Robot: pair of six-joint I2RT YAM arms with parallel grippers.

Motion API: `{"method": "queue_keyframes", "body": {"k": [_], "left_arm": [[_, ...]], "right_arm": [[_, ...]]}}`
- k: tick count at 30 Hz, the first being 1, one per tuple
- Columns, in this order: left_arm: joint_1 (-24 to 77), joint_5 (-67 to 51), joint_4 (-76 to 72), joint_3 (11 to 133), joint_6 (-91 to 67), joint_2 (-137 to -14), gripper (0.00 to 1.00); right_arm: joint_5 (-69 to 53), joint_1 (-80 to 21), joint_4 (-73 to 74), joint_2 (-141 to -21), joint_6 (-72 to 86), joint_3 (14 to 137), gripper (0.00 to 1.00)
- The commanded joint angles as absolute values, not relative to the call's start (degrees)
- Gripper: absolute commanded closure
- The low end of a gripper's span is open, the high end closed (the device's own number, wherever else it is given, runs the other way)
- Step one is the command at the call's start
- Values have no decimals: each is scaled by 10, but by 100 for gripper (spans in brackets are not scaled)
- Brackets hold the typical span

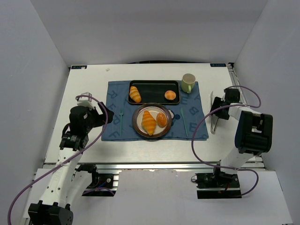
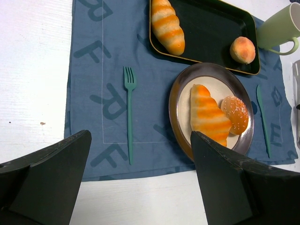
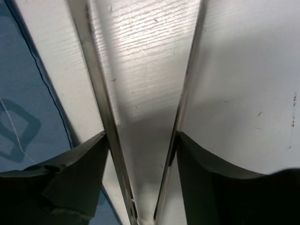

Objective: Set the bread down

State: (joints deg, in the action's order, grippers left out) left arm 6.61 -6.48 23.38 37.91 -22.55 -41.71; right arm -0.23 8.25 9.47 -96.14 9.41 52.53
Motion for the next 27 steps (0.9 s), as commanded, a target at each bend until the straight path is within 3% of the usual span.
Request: {"method": "queue_keyframes", "body": {"k": [1, 8, 16, 22, 27], "left_arm": [[69, -69, 222, 375, -227, -417, 2], [69, -68, 223, 375, -227, -417, 2], [69, -64, 223, 375, -227, -411, 2], [69, -65, 223, 375, -227, -410, 2], [69, -65, 223, 376, -226, -410, 2]], "right_arm": [[-7, 86, 81, -971, 89, 540, 33], [17, 85, 111, -902, 97, 548, 11], [10, 84, 190, -705, 160, 527, 11], [-144, 85, 153, -539, 203, 410, 11], [-201, 84, 154, -502, 204, 410, 11]]}}
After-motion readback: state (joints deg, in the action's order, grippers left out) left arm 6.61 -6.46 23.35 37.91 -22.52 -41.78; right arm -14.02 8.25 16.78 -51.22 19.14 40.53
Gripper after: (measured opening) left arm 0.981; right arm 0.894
